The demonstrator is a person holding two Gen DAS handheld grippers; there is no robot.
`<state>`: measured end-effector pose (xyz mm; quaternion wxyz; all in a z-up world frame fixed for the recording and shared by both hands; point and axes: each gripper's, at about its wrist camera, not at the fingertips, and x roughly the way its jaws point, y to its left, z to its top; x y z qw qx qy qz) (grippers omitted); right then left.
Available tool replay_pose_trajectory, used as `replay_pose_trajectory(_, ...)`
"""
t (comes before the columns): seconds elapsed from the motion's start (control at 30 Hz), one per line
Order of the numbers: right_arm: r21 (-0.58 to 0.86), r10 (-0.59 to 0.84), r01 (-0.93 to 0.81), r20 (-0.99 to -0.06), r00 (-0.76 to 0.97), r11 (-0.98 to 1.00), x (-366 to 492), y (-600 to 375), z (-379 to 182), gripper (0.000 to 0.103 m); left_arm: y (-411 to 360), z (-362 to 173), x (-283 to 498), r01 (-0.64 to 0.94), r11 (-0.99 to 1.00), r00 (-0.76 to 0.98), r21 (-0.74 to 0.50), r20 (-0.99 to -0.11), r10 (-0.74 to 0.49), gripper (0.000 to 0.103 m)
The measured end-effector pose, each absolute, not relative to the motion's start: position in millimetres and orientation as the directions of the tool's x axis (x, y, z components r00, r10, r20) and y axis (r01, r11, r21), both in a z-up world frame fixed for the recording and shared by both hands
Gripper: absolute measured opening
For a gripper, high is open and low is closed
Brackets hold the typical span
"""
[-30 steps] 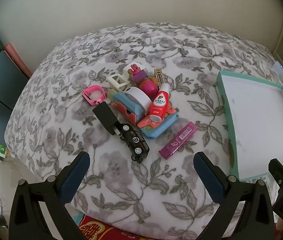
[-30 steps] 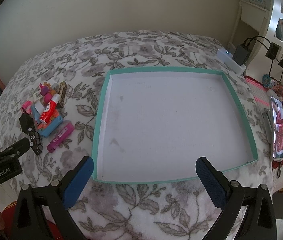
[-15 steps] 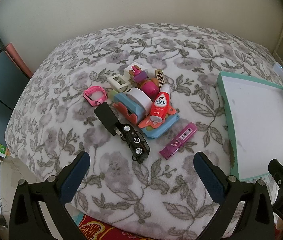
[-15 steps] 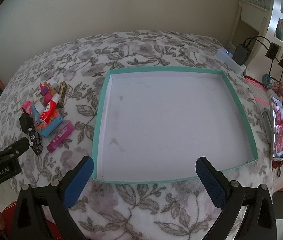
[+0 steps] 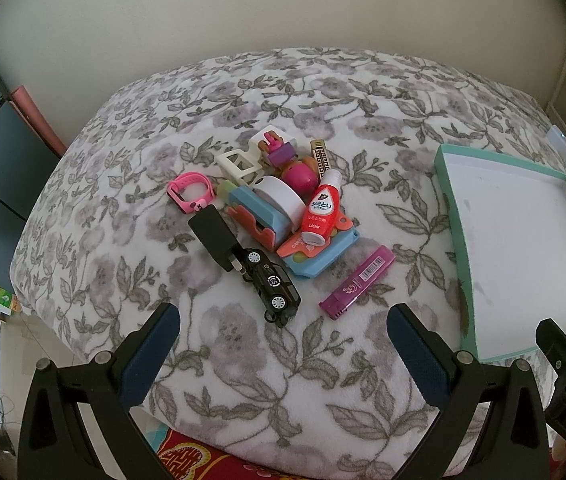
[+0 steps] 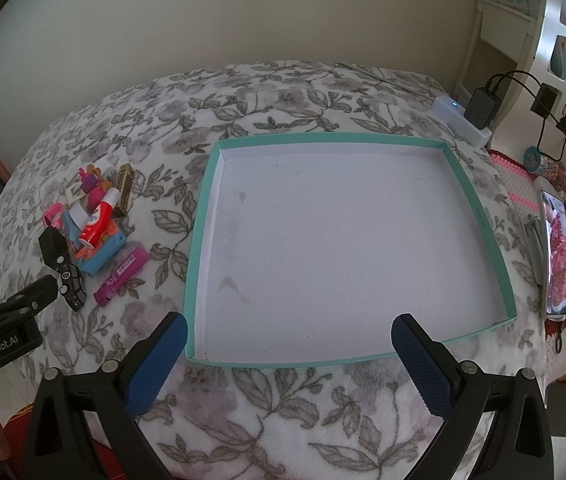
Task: Organize rigid objects
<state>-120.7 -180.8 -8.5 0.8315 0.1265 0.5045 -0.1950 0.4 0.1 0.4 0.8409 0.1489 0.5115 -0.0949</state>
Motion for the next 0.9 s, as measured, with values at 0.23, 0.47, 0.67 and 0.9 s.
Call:
replay_pose_trajectory(0.23, 0.014, -0.195, 0.449, -0.888, 0.416, 0.894, -121, -179, -9, 0.103, 4, 3, -2, 0.313, 0.938, 0.459, 0.149, -0.888, -0.012, 0.103)
replay_pose_trajectory(0.47, 0.039, -0.169, 0.419, -0.877, 0.449, 0.907, -118, -174, -5, 0.103, 7, 8, 4, 0.303, 0.945, 0.432, 0.125, -0.902, -0.020, 0.103)
replay_pose_trajectory(0.67, 0.094, -0.094, 0.316, -0.841, 0.532, 0.944, -98, -154, 8, 0.103, 43, 33, 42, 0.205, 0.974, 0.465, 0.099, -0.885, -0.008, 0.103)
replay_pose_trajectory(0.9, 0.107, 0.021, 0.134, -0.853, 0.522, 0.985, -51, -108, -3, 0.103, 64, 22, 66, 0.176, 0.970, 0.457, 0.165, -0.887, 0.068, 0.103)
